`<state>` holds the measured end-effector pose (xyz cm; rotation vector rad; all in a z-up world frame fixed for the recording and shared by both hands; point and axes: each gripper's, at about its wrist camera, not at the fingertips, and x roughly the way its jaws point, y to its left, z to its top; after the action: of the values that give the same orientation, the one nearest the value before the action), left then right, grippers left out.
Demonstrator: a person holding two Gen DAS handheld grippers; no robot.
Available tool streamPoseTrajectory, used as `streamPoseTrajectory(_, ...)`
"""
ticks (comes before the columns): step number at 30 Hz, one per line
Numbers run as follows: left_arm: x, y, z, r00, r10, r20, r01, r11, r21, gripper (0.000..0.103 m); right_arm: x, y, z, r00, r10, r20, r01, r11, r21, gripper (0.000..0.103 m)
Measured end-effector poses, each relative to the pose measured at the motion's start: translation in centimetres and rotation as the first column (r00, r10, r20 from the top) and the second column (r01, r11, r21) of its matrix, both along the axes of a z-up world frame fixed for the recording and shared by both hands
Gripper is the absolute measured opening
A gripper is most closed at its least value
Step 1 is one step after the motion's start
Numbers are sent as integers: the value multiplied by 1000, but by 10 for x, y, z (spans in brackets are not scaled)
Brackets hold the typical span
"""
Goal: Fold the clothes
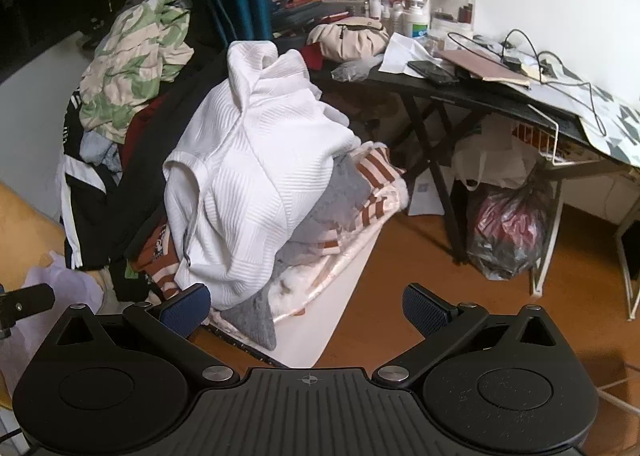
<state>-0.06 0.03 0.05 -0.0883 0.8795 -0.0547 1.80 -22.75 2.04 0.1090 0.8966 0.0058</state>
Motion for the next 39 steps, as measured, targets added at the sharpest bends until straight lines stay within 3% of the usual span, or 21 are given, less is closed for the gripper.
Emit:
streamPoseTrajectory(7, -6, -19, 1, 1000, 11, 16, -12, 996, 83, 103, 0, -9, 1, 1000, 1, 10, -1, 1000, 17, 102)
streamPoseTrajectory(13, -9, -7, -1, 1000, 25, -2, -25, 1000, -9, 103, -8, -13, 1, 1000, 13, 13, -14, 1000, 16, 102)
streamPoseTrajectory(24, -18, -22, 0, 1000, -24, 9, 23, 998, 66, 103, -16, -11, 3, 1000, 16, 21, -17, 1000, 25, 102)
streamPoseTrajectory(39, -18, -28, 2, 999, -16, 29, 14, 996, 85, 103, -13, -23, -1, 1000, -7, 15, 6, 999, 42, 102)
